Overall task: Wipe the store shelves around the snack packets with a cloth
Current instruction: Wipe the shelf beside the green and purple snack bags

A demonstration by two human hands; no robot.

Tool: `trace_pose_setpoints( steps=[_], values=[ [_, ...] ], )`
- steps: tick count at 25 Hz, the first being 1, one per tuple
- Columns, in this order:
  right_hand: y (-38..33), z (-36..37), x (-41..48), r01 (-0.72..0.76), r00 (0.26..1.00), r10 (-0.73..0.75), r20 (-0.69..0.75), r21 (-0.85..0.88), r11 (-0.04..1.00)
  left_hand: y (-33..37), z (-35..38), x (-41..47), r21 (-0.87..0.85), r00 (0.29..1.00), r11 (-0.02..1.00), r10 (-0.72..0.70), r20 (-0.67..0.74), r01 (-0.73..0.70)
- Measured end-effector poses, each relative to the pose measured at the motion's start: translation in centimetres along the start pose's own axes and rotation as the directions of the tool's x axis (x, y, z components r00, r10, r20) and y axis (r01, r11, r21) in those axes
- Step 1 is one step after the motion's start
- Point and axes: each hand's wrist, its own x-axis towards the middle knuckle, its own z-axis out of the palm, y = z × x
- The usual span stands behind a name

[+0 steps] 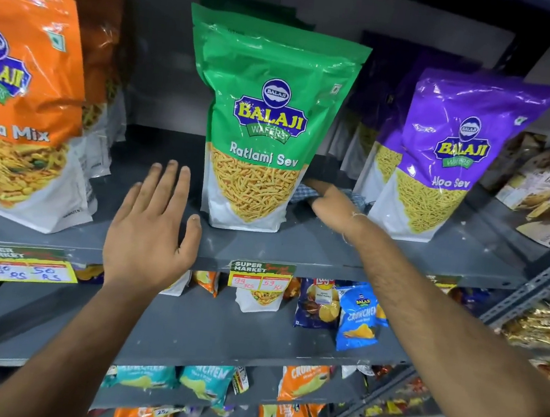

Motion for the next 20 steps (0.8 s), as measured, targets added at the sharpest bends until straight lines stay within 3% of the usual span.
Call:
trace_pose_setpoints(
  steps=[7,12,17,19,20],
  values=[
    [3.1,0.7,-4.8,0.071,0.997,-0.071,0.001,-0.037,0.997,0.0,0.0,-0.1,0.01,1.0,1.0,0.026,0.001,-0.026],
    [3.6,0.9,-9.4,0.037,0.998,-0.035,-0.05,0.045,0.998,0.2,0.0,-0.2,0.024,0.999,0.999,0.026,0.031,-0.027],
    [-0.3,-1.1,-6.2,0.04,0.945,0.031,-0.325,0.207,0.977,0.4,-0.3,-0.1,0.036,0.996,0.998,0.05,0.077,-0.053],
    [-1.3,-1.5,-3.7,0.01,0.947,0.051,-0.318,0.187,0.982,1.1,0.2,-0.4,0.022,0.996,0.998,0.056,0.074,-0.058],
    [-1.6,-1.3,-2.7,-0.017,0.968,0.046,-0.249,0.115,0.993,1.4,0.5,-0.5,0.015,0.996,0.998,0.052,0.067,-0.053]
  ],
)
